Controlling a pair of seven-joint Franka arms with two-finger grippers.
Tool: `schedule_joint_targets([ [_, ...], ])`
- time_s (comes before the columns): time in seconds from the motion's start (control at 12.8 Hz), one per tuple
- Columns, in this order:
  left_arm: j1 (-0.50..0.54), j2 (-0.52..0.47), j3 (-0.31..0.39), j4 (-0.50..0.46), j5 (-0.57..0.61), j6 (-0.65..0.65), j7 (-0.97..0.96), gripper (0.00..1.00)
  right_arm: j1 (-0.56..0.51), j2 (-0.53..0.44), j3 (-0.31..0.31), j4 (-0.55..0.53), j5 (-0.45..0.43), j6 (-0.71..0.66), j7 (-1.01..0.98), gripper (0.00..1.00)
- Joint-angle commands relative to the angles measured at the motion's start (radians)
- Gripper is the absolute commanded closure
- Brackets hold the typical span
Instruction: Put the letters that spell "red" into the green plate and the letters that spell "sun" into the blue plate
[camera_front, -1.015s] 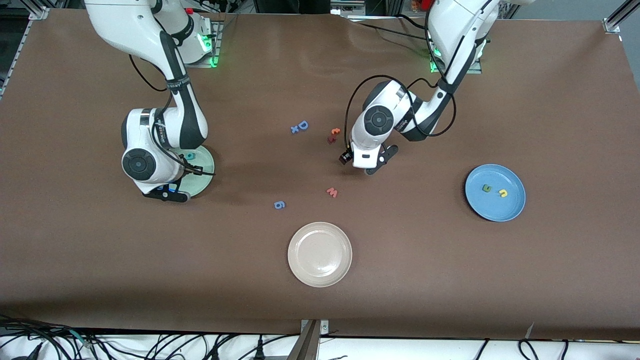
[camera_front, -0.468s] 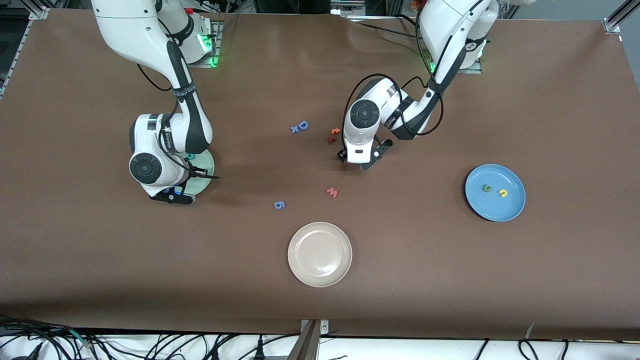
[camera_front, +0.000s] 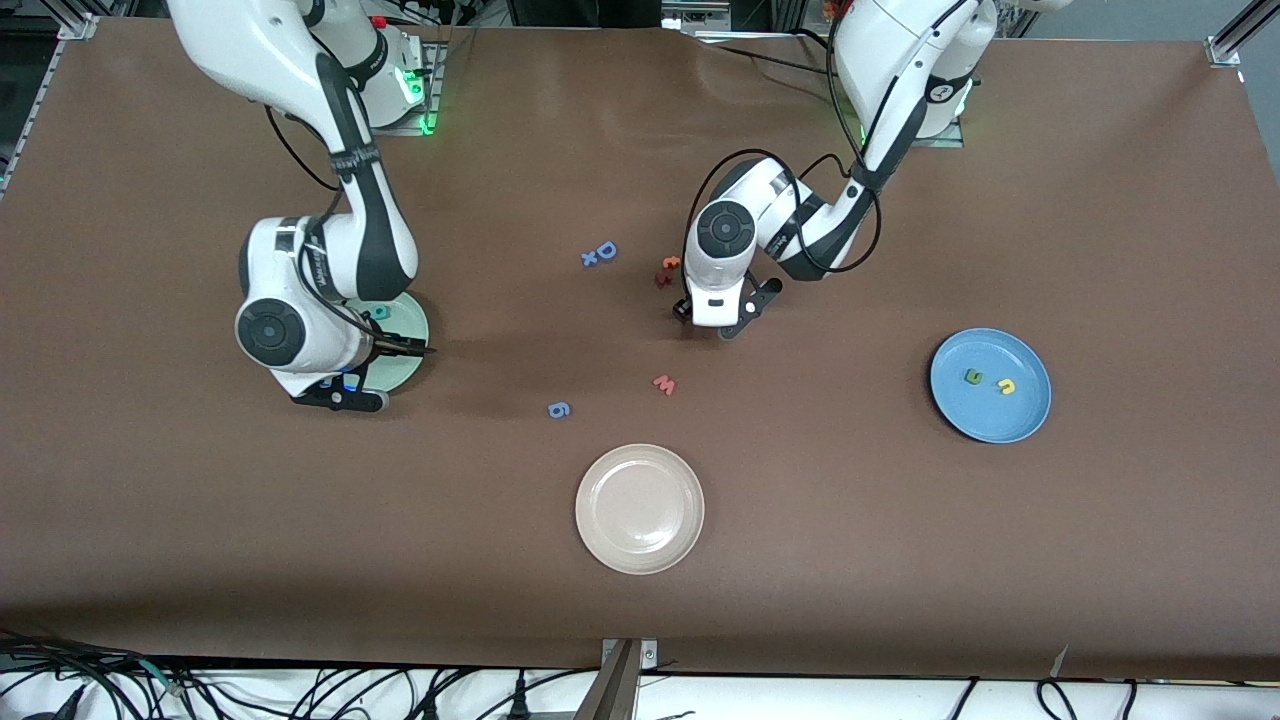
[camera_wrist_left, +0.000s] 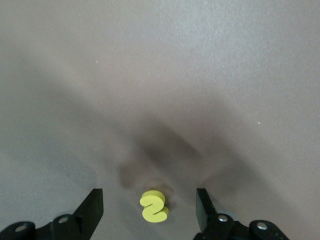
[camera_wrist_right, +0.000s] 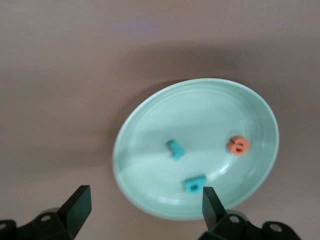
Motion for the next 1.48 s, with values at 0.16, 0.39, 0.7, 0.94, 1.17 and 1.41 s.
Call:
schedule_joint_targets([
  [0.16,-0.033,0.018,0.004,0.022,0.035,0.010,-0.043,0.17,-0.006,-0.051,-0.007,0.267,-0.013,-0.303,-0.022,0.01],
  [0.39,-0.040,0.018,0.006,0.019,0.036,0.008,-0.043,0.22,-0.008,-0.089,-0.004,0.405,-0.084,-0.394,-0.028,0.01],
  [0.7,-0.039,0.018,0.006,0.012,0.067,0.008,-0.041,0.30,-0.011,-0.118,-0.033,0.482,-0.068,-0.449,-0.051,0.01],
  [0.94,-0.033,0.018,0.007,0.004,0.090,0.008,-0.041,0.28,-0.111,-0.195,0.072,0.424,-0.067,-0.480,-0.060,0.00],
  [1.17,-0.025,0.018,0.010,-0.011,0.111,0.008,-0.041,0.27,-0.264,-0.270,0.211,0.330,-0.076,-0.393,-0.080,0.00],
  [1.41,-0.025,0.021,0.010,-0.011,0.127,0.008,-0.044,0.30,-0.326,-0.318,0.261,0.297,-0.162,-0.362,-0.080,0.00],
])
